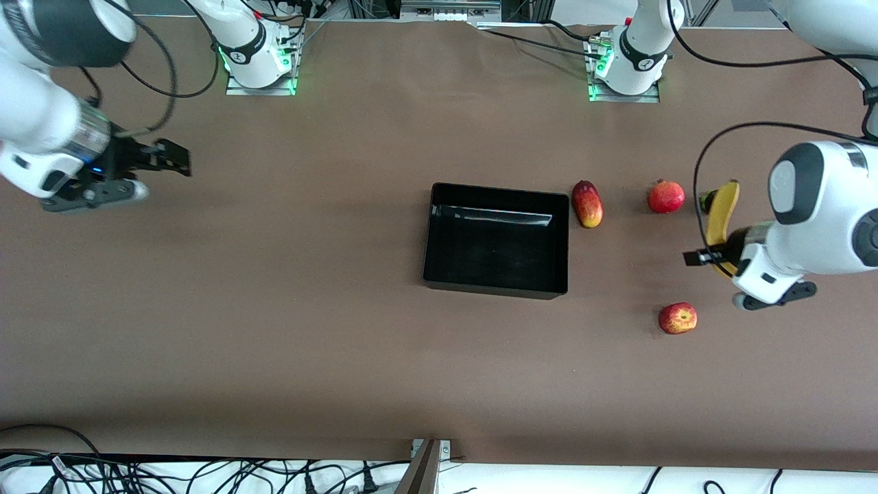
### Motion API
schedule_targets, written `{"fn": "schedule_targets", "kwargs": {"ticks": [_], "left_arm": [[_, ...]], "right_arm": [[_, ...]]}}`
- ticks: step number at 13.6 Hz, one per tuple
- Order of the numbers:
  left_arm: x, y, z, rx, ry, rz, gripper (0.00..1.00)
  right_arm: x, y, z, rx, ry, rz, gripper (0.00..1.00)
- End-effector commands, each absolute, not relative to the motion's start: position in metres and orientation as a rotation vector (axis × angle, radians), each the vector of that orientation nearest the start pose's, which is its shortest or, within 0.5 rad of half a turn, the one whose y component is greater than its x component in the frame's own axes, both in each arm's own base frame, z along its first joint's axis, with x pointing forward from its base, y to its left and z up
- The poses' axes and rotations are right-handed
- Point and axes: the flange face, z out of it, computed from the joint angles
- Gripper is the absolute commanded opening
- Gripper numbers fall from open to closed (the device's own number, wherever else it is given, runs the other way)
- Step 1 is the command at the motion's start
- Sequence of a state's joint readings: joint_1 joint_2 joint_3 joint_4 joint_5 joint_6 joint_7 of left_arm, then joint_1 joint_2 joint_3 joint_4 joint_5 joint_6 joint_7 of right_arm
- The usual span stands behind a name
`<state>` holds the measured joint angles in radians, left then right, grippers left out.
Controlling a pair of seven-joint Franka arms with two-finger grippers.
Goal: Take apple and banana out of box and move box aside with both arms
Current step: 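Set the banana beside the apple while the right gripper reaches the tray, then grasp the rim of the black tray with the right gripper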
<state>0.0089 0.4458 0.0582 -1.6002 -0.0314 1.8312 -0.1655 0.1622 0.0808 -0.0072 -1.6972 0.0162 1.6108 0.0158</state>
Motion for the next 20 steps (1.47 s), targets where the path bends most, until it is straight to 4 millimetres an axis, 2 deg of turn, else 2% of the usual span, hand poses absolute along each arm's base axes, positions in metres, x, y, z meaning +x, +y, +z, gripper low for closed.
{"fn": "schedule_targets", "kwargs": {"ticks": [1, 3, 5, 8, 9, 11, 14, 15, 16, 17, 18, 19, 20], "left_arm": [[0.675, 0.075, 0.302, -3.108, -0.224, 0.195, 0.00], [0.685, 0.098, 0.259, -3.106, -0.198, 0.094, 0.00], [0.688, 0.105, 0.227, -3.079, -0.157, 0.064, 0.00], [0.697, 0.120, 0.197, -3.034, -0.122, -0.039, 0.00], [0.697, 0.122, 0.190, -3.032, -0.121, -0.057, 0.00], [0.696, 0.128, 0.171, -3.026, -0.142, -0.068, 0.00], [0.696, 0.132, 0.158, -3.018, -0.143, -0.108, 0.00], [0.696, 0.131, 0.157, -3.018, -0.145, -0.113, 0.00], [0.695, 0.131, 0.153, -3.018, -0.144, -0.106, 0.00], [0.695, 0.131, 0.151, -3.018, -0.150, -0.111, 0.00], [0.696, 0.131, 0.151, -3.016, -0.152, -0.121, 0.11], [0.696, 0.131, 0.152, -3.016, -0.152, -0.123, 0.12], [0.696, 0.131, 0.153, -3.015, -0.150, -0.123, 0.23]], "right_arm": [[0.579, 0.170, 0.509, -3.092, 0.020, 0.251, 1.00], [0.580, 0.233, 0.489, -3.090, 0.105, 0.181, 1.00], [0.570, 0.299, 0.459, -3.088, 0.144, 0.135, 1.00], [0.549, 0.390, 0.412, -3.059, 0.204, 0.019, 1.00], [0.546, 0.410, 0.396, -3.038, 0.195, -0.023, 1.00], [0.544, 0.433, 0.361, -3.014, 0.199, -0.055, 1.00], [0.522, 0.480, 0.305, -2.986, 0.235, -0.111, 0.99], [0.519, 0.489, 0.287, -2.969, 0.269, -0.131, 0.94], [0.516, 0.494, 0.273, -2.964, 0.261, -0.143, 0.66], [0.516, 0.494, 0.259, -2.982, 0.241, -0.149, 0.29], [0.514, 0.492, 0.248, -3.010, 0.206, -0.158, 0.10], [0.515, 0.491, 0.240, -3.029, 0.180, -0.168, 0.00], [0.514, 0.491, 0.237, -3.036, 0.170, -0.165, 0.00]]}}
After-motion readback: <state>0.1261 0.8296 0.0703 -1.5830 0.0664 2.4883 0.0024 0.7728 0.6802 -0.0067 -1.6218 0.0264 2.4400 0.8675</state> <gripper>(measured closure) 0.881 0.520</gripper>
